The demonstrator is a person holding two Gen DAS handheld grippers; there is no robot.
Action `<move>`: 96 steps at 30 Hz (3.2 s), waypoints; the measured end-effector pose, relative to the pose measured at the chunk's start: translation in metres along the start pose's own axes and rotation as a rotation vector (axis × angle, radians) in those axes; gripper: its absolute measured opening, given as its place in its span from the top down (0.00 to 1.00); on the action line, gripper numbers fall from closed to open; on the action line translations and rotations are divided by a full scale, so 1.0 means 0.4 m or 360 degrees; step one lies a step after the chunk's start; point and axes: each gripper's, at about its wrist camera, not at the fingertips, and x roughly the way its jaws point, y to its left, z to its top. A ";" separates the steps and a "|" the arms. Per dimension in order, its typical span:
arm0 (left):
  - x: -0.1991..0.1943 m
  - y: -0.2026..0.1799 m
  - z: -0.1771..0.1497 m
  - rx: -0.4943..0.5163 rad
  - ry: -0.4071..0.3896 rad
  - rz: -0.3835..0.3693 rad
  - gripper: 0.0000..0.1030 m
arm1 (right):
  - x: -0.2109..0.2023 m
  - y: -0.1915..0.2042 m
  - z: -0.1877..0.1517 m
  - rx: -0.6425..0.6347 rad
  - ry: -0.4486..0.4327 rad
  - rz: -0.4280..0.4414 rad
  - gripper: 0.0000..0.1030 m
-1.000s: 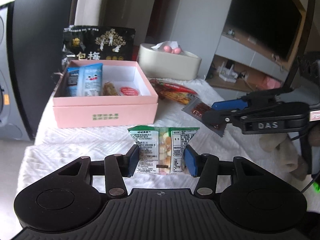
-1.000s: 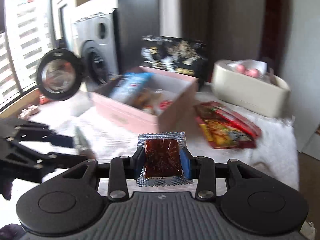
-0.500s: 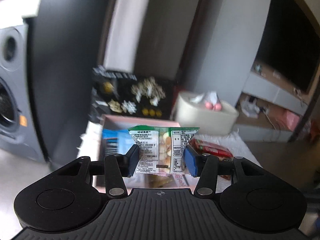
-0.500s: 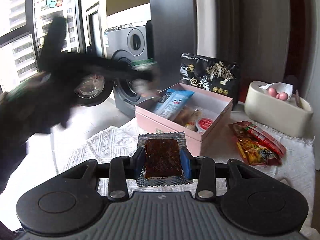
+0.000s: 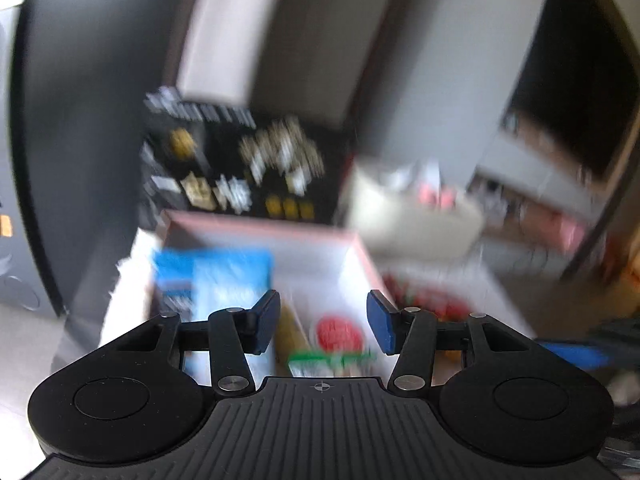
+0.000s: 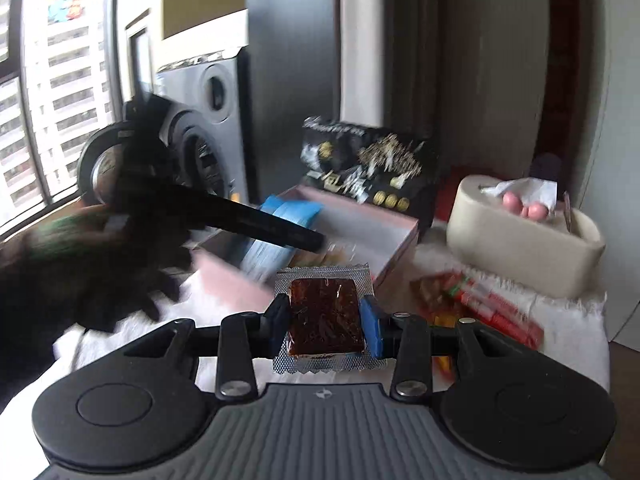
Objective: Organize snacks
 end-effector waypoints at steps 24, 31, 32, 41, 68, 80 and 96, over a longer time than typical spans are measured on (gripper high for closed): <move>-0.054 -0.155 -0.225 0.0090 0.0151 -0.0065 0.48 | 0.186 -0.374 -0.049 0.0594 0.0184 -0.0308 0.36; 0.002 -0.156 -0.283 0.0091 0.0316 -0.0069 0.48 | 0.251 -0.211 -0.102 0.0106 0.0169 -0.0246 0.37; 0.006 -0.154 -0.287 0.0083 0.0327 -0.0060 0.48 | 0.262 -0.188 -0.112 -0.0006 0.0205 -0.0307 0.38; 0.018 -0.157 -0.302 0.0048 0.0383 -0.0030 0.48 | 0.205 -0.199 -0.145 -0.0114 0.0249 -0.0347 0.90; 0.180 -0.384 -0.255 0.0277 0.0529 -0.0194 0.49 | 0.085 -0.489 -0.241 0.1170 0.0238 0.0121 0.63; 0.100 -0.298 -0.281 0.0154 0.0518 -0.0110 0.49 | 0.140 -0.463 -0.223 0.1188 0.0257 0.0151 0.85; -0.017 -0.293 -0.258 0.0152 0.0383 -0.0043 0.49 | -0.051 -0.274 -0.281 0.0679 0.0368 0.0142 0.78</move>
